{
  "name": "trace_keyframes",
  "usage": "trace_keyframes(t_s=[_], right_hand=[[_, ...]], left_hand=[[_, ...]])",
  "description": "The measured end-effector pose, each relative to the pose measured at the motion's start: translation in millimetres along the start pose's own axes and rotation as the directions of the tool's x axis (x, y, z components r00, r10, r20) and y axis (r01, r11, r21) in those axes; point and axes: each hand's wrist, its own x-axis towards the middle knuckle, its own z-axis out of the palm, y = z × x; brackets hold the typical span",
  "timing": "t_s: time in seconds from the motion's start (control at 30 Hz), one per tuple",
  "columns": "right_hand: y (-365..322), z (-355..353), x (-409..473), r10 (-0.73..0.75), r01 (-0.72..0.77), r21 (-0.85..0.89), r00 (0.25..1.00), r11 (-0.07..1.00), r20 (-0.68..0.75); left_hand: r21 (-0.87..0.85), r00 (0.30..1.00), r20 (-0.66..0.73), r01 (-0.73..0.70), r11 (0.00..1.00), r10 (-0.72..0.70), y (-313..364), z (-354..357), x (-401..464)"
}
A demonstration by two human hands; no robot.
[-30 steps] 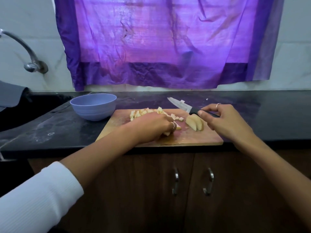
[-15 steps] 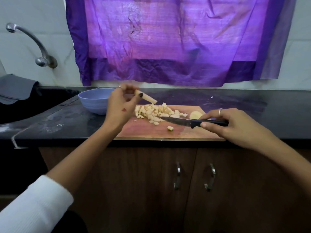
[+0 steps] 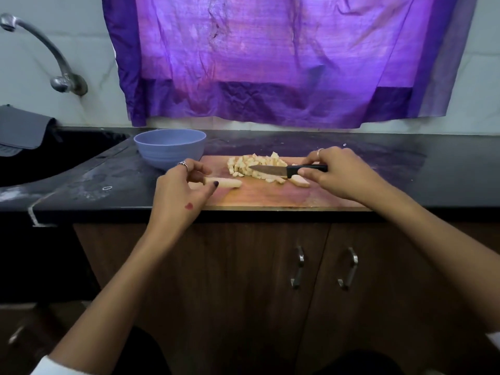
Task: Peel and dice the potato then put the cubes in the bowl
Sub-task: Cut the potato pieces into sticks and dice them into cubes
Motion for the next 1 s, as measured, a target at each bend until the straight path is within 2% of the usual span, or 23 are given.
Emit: trace_keyframes(t_s=[0.1,0.2,0.27,0.33,0.4,0.57,0.63,0.7,0.8,0.9,1.0], right_hand=[[-5.7,-8.5,-16.7,-0.011,0.006,0.167,1.0,0.986,0.028],[-17.6,-2.2,-32.9,-0.026,-0.017,0.37,0.993,0.929,0.113],[-20.1,8.3,-40.1,0.03,-0.131,0.485,0.977,0.865,0.21],[-17.8,13.9,-44.9,0.166,-0.344,0.585,0.927,0.734,0.336],[-13.7,11.1,-49.0,0.234,-0.497,0.612,0.856,0.615,0.46],[-2.9,-5.0,-55.3,0.217,-0.746,0.592,0.659,0.304,0.72],[0.7,-9.5,-56.5,0.2,-0.78,0.573,0.621,0.252,0.757],[1.6,-11.9,-57.4,0.182,-0.772,0.595,0.633,0.224,0.753],[-1.5,-9.3,-56.5,0.192,-0.66,0.697,0.75,0.282,0.633],[-12.3,-1.5,-57.6,0.232,-0.422,0.739,0.906,0.526,0.353],[-23.4,5.6,-61.0,0.144,-0.15,0.651,0.988,0.744,0.063]], left_hand=[[0.011,0.995,0.103,-0.018,1.0,0.017,-8.7,4.0,-7.9],[-0.001,0.992,0.116,-0.054,0.999,0.054,-14.4,3.1,-7.7],[-0.004,0.992,0.106,-0.065,0.998,0.065,-18.4,1.6,-8.5],[-0.011,0.993,0.088,-0.078,0.997,0.079,-21.8,0.4,-9.7],[-0.009,0.993,0.073,-0.093,0.996,0.094,-23.3,1.1,-10.9],[-0.023,0.994,0.058,-0.087,0.996,0.088,-24.2,2.8,-13.0],[-0.041,0.995,0.06,-0.072,0.997,0.074,-24.0,2.7,-14.1],[-0.058,0.996,0.052,-0.064,0.996,0.068,-24.3,2.7,-14.6],[-0.068,0.997,0.042,-0.069,0.995,0.072,-23.3,3.3,-16.3],[-0.078,0.997,0.031,-0.07,0.994,0.073,-23.0,3.8,-17.2],[-0.075,0.997,0.028,-0.072,0.995,0.074,-23.2,4.2,-17.1]])
